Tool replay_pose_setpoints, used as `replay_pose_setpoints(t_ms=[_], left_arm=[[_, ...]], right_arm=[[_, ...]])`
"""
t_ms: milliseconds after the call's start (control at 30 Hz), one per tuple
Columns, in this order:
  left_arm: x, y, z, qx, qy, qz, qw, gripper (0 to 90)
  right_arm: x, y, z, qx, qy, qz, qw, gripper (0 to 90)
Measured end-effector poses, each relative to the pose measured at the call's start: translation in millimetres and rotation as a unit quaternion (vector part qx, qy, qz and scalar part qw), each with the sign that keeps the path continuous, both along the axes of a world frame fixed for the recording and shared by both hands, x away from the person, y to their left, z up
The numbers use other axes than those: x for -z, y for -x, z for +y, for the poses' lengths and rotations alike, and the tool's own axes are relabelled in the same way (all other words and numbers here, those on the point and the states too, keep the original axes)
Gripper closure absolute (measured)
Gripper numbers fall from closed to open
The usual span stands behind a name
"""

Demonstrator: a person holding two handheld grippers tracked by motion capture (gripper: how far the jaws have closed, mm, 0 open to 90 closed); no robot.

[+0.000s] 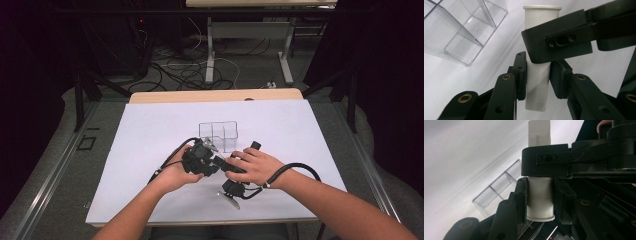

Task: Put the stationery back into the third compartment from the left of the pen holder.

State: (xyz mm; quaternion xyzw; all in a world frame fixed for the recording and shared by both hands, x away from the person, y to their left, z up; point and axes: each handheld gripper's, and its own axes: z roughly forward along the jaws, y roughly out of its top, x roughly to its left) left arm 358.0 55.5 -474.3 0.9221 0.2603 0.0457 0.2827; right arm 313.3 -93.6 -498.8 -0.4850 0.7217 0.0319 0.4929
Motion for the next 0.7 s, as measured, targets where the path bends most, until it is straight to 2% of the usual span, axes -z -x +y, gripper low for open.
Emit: replay_pose_setpoints(t_ms=[167,267,400,433,500,567,600,633,700], left_arm=[[1.7,-1.2,1.7,-0.017,0.003,0.001,0.9999,69.7],[1.6,-2.9,4.6,-0.024,0.011,0.007,0.9996,69.7],[1.3,-4.4,6.4,-0.031,0.018,0.007,0.9993,69.7],[0.8,-5.7,7.4,-0.028,0.016,0.005,0.9995,69.7],[1.0,-7.2,8.0,-0.03,0.015,0.004,0.9994,69.7],[1.0,-8.3,9.0,-0.038,0.022,0.007,0.999,69.7],[0.6,-9.6,9.8,-0.037,0.022,0.004,0.9991,69.7],[-0.3,-10.6,10.7,-0.04,0.019,0.005,0.999,69.7],[-0.9,-12.4,12.2,-0.041,0.025,0.006,0.9988,69.7]], right_arm=[[-1.6,-0.1,-1.4,0.012,-0.012,0.004,0.9998,61.2],[-4.8,-0.9,-3.8,0.02,-0.01,-0.005,0.9997,56.7],[-7.3,-4.8,-8.8,0.023,-0.039,0.007,0.9989,52.3],[-7.7,-6.4,-13.1,0.036,-0.057,0.015,0.9976,51.4],[-8.8,-6.3,-15.3,0.044,-0.062,0.016,0.997,51.4],[-10.6,-6.2,-19.9,0.063,-0.074,0.019,0.9951,49.9],[-9.8,-6.9,-22.8,0.069,-0.088,0.026,0.9934,48.3],[-9.6,-6.9,-24.9,0.081,-0.093,0.033,0.9918,46.7],[-7.8,-7.7,-31.5,0.104,-0.127,0.058,0.9846,43.1]])
